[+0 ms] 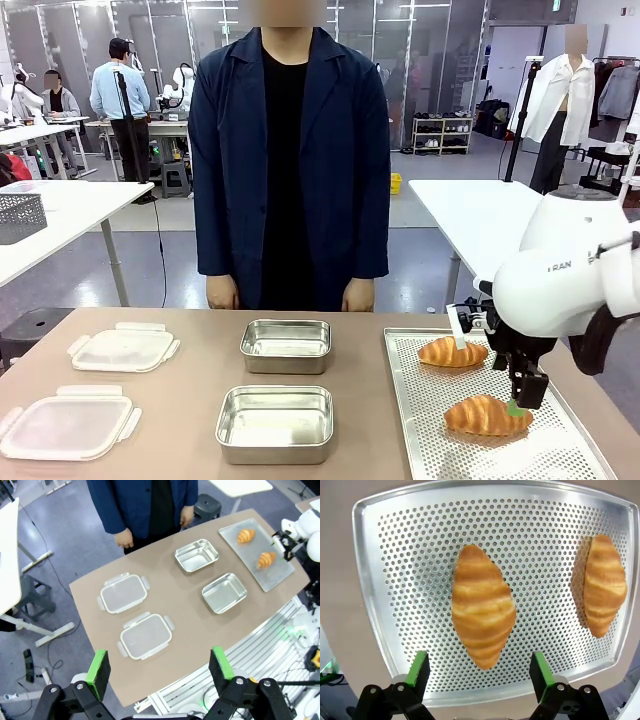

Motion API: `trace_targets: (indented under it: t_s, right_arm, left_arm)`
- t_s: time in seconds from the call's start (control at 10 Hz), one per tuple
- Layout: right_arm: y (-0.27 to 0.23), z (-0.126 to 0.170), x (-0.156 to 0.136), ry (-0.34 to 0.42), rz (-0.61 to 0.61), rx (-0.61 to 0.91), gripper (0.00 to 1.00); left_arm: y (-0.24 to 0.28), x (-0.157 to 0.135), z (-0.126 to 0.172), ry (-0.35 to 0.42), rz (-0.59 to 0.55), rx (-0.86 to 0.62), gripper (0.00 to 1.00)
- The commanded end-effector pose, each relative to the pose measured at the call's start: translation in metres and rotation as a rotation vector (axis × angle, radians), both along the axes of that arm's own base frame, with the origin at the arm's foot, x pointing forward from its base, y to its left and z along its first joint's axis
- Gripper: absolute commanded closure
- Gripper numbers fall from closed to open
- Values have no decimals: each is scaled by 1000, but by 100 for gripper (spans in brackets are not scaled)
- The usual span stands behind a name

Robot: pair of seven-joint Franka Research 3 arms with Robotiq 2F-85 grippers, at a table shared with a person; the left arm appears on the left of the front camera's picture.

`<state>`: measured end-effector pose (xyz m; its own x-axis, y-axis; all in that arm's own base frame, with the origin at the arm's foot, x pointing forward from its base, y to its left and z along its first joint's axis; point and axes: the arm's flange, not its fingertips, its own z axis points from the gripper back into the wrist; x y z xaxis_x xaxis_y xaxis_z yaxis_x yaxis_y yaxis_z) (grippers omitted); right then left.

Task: Place the bread into the airtight container.
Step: Pick up a Butter Roll and place it into an empty Airtight Container.

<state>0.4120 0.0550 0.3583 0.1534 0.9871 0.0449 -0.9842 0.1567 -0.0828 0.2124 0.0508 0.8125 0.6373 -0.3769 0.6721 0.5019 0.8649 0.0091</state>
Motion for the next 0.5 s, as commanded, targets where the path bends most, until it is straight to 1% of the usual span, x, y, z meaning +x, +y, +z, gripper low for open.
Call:
trace_targets:
  t_s: [0.0, 0.2, 0.4]
  right_arm:
    - [3, -14, 19, 15, -17, 11, 0]
    - [3, -29, 26, 22, -41, 14, 0]
    - [5, -42, 29, 38, -39, 30, 0]
  left_arm:
    - [-1, 0, 0, -1, -5, 11, 0]
    - [-1, 0, 0, -1, -5, 11, 0]
    - [-1, 0, 0, -1, -5, 11, 0]
